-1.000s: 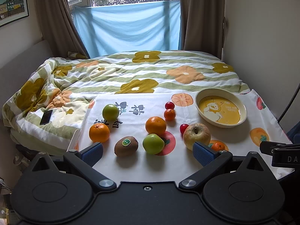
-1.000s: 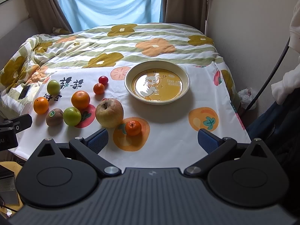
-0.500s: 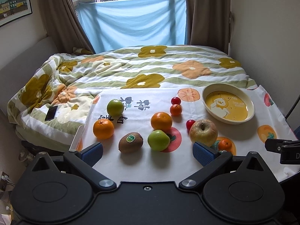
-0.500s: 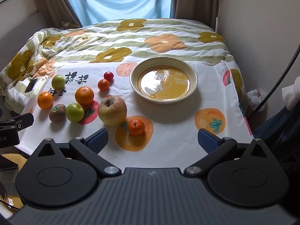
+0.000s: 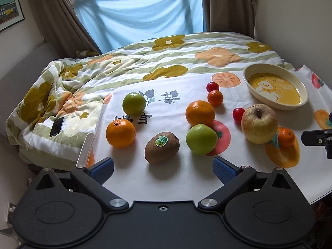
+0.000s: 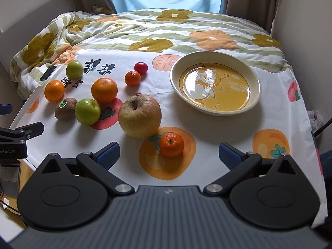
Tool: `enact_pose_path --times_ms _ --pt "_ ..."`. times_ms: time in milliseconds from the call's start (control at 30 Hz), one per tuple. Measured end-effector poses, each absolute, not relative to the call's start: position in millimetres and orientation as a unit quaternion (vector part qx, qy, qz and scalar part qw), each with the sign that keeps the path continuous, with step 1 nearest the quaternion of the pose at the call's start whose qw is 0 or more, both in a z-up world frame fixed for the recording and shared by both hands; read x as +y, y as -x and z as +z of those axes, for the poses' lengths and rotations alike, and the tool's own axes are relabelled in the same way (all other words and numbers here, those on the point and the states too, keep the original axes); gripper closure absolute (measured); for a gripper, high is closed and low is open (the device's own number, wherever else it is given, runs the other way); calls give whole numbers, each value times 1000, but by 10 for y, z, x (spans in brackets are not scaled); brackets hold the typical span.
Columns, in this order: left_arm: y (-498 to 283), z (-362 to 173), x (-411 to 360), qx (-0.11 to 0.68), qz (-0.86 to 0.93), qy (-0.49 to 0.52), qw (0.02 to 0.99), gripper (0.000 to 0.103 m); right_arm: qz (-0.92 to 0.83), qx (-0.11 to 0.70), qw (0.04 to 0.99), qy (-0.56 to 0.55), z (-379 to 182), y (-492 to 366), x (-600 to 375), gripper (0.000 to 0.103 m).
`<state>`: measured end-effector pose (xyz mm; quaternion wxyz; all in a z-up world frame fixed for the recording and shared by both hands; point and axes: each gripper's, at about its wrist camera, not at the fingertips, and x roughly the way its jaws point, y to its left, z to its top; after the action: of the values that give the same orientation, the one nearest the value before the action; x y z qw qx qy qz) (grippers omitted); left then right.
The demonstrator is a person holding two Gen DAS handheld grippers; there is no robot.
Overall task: Organize fruits
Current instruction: 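Grasp the brown kiwi with the left gripper while the right gripper grasps the large yellowish apple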
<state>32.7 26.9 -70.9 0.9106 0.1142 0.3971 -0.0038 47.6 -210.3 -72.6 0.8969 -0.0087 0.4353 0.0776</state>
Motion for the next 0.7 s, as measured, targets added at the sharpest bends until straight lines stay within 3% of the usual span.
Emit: enact_pose_path --times_ms 400,700 --pt "-843 -1197 508 425 -83 -191 881 16 61 455 888 31 -1046 -836 -1592 0" --pt "-1097 -1383 519 420 -150 -241 862 21 35 455 889 43 -1126 -1030 -1353 0"
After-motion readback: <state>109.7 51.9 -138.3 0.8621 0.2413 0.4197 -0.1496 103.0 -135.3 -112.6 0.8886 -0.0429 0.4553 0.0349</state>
